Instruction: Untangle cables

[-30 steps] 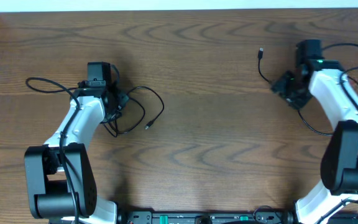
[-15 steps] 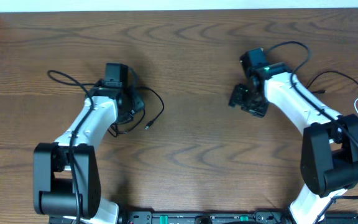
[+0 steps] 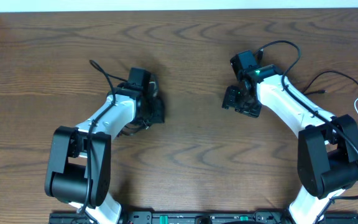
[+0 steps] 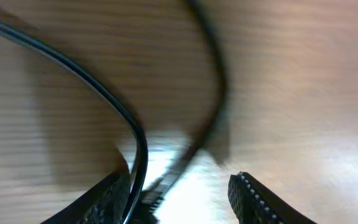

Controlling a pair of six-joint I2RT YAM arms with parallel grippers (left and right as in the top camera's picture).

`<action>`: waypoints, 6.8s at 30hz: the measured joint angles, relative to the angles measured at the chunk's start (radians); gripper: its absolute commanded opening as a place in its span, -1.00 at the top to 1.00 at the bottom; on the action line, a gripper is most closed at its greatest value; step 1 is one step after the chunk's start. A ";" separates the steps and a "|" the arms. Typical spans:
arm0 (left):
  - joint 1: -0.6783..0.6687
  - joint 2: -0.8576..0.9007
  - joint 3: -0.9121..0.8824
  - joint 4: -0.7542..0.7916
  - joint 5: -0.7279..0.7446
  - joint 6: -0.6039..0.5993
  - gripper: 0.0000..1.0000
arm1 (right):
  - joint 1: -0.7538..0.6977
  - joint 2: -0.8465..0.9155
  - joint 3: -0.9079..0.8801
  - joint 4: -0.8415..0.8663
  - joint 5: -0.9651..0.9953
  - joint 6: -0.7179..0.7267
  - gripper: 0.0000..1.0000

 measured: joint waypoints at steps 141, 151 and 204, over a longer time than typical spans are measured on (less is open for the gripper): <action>0.234 -0.326 0.066 -0.210 -0.278 -0.237 -0.96 | 0.401 0.307 0.260 0.192 0.379 -0.220 -0.05; 0.234 -0.326 0.066 -0.210 -0.278 -0.237 -0.96 | 0.354 0.328 0.372 -0.007 0.377 -0.322 -0.20; 0.234 -0.326 0.066 -0.210 -0.278 -0.237 -0.95 | 0.401 0.330 0.476 -0.142 -0.067 0.489 0.71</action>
